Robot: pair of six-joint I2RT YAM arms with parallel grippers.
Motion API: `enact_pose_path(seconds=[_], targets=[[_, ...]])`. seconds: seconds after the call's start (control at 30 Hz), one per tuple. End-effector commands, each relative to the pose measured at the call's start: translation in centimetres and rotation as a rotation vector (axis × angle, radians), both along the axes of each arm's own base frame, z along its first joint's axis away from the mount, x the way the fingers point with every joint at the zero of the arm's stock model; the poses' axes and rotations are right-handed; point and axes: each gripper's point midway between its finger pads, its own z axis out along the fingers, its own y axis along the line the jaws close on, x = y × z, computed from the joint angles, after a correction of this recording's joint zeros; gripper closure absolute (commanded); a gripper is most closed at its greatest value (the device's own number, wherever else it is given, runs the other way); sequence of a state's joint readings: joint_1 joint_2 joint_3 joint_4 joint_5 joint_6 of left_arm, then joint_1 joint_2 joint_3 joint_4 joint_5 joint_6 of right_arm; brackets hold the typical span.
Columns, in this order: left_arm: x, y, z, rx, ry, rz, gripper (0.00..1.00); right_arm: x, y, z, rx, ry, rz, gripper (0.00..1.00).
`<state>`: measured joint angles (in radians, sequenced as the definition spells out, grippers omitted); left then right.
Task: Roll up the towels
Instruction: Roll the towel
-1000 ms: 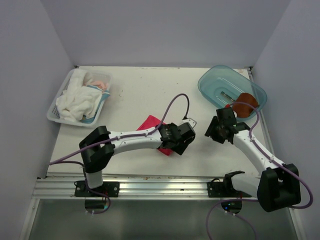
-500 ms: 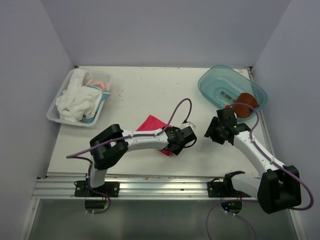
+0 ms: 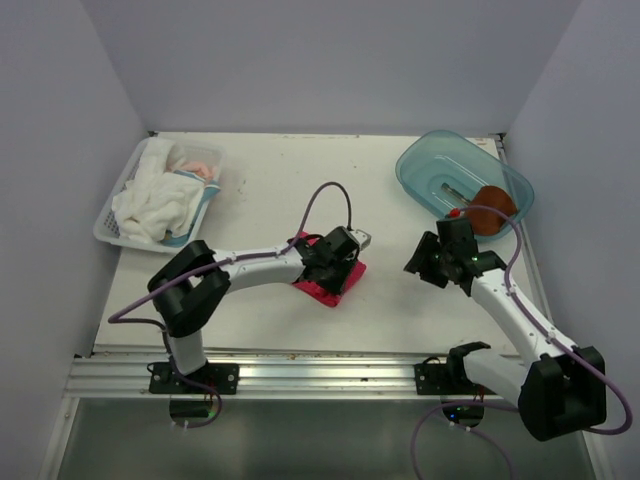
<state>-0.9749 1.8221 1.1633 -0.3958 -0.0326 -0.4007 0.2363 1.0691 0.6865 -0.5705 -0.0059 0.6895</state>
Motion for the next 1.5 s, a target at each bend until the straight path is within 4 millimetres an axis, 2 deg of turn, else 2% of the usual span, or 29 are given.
enact_pose_path(seconds=[0.0, 0.07, 0.1, 0.13, 0.17, 0.2, 0.23, 0.27, 0.37, 0.5, 0.67, 0.77, 0.8, 0.83, 0.9, 0.97, 1.0, 1.03, 1.07, 1.1, 1.13, 1.2, 1.27, 1.3, 1.33, 1.4, 1.43, 1.47], targets=[[-1.8, -2.3, 2.3, -0.281, 0.139, -0.105, 0.87, 0.0, 2.3, 0.9, 0.083, -0.042, 0.068, 0.45], [-2.5, -2.4, 2.9, -0.358, 0.202, -0.130, 0.91, -0.3, 4.0, 1.0, 0.123, -0.046, 0.106, 0.41], [-1.8, -2.4, 3.5, -0.402, 0.196, -0.126, 0.91, -0.2, 4.7, 1.2, 0.138, -0.057, 0.120, 0.39], [-2.2, -2.0, 3.1, -0.415, 0.222, -0.124, 0.91, 0.1, 5.5, 1.3, 0.152, -0.075, 0.132, 0.37], [-2.7, -2.1, 3.4, -0.452, 0.261, -0.131, 0.91, -0.3, 6.7, 1.2, 0.171, -0.071, 0.155, 0.37], [-2.1, -2.1, 4.0, -0.498, 0.254, -0.129, 0.91, -0.3, 7.4, 1.3, 0.184, -0.075, 0.161, 0.37], [-2.5, -1.6, 3.7, -0.514, 0.282, -0.126, 0.91, -0.1, 8.2, 1.3, 0.202, -0.082, 0.175, 0.37], [-2.4, -1.6, 4.3, -0.566, 0.315, -0.123, 0.91, -0.5, 9.2, 1.1, 0.217, -0.074, 0.189, 0.37], [-2.5, -1.1, 4.9, -0.659, 0.371, -0.116, 0.92, -0.5, 10.9, 1.1, 0.254, -0.088, 0.205, 0.36], [-2.1, -0.7, 5.5, -0.744, 0.409, -0.113, 0.92, -0.4, 12.2, 1.1, 0.310, -0.102, 0.208, 0.35], [-2.1, -0.2, 4.7, -0.743, 0.440, -0.092, 0.92, 0.1, 13.9, 1.8, 0.344, -0.101, 0.211, 0.34], [-2.0, -0.2, 4.4, -0.737, 0.440, -0.085, 0.92, 0.4, 14.0, 1.2, 0.276, -0.054, 0.189, 0.34], [-2.0, -0.2, 4.3, -0.735, 0.444, -0.083, 0.92, 0.1, 13.4, -0.2, 0.211, -0.001, 0.170, 0.34], [-2.0, -0.2, 4.2, -0.734, 0.441, -0.080, 0.92, 0.7, 13.8, 0.4, 0.191, -0.007, 0.171, 0.34], [-2.0, -0.1, 4.1, -0.729, 0.440, -0.076, 0.92, 0.5, 13.7, -0.8, 0.120, 0.044, 0.164, 0.34], [-2.0, -0.1, 4.1, -0.724, 0.434, -0.073, 0.92, 0.9, 14.2, -0.8, 0.130, 0.038, 0.154, 0.35], [-2.0, 0.0, 3.9, -0.719, 0.435, -0.071, 0.92, 1.0, 14.2, -1.1, 0.122, 0.041, 0.144, 0.39], [-2.0, 0.1, 3.8, -0.716, 0.434, -0.068, 0.92, 1.2, 14.0, -1.5, 0.102, 0.046, 0.122, 0.51], [-2.1, 0.2, 3.6, -0.708, 0.437, -0.063, 0.93, 1.4, 13.8, -1.8, 0.088, 0.055, 0.110, 0.57], [-2.2, 0.3, 3.5, -0.703, 0.438, -0.063, 0.93, 1.2, 13.5, -2.1, 0.069, 0.071, 0.103, 0.69], [-2.2, 0.4, 3.4, -0.700, 0.437, -0.061, 0.93, 1.3, 13.4, -2.2, 0.060, 0.076, 0.099, 0.77], [-2.4, 0.5, 3.3, -0.698, 0.438, -0.061, 0.93, 1.3, 13.5, -2.1, 0.058, 0.077, 0.099, 0.84], [-2.5, 0.6, 3.1, -0.697, 0.444, -0.061, 0.93, 1.3, 13.7, -1.6, 0.076, 0.062, 0.103, 0.79], [-2.5, 0.7, 3.0, -0.700, 0.445, -0.060, 0.93, 1.4, 13.6, -1.3, 0.081, 0.052, 0.099, 0.73], [-2.6, 0.6, 3.1, -0.706, 0.450, -0.062, 0.93, 1.2, 13.4, -1.4, 0.081, 0.048, 0.095, 0.54], [-2.6, 0.7, 3.3, -0.726, 0.469, -0.057, 0.93, 1.4, 13.5, 0.0, 0.127, -0.012, 0.085, 0.36], [-2.6, 0.7, 3.4, -0.736, 0.472, -0.056, 0.94, 0.7, 13.1, -0.7, 0.135, -0.008, 0.081, 0.32], [-2.4, 0.7, 3.9, -0.758, 0.477, -0.054, 0.94, 0.7, 13.0, 0.5, 0.175, -0.049, 0.067, 0.31]])
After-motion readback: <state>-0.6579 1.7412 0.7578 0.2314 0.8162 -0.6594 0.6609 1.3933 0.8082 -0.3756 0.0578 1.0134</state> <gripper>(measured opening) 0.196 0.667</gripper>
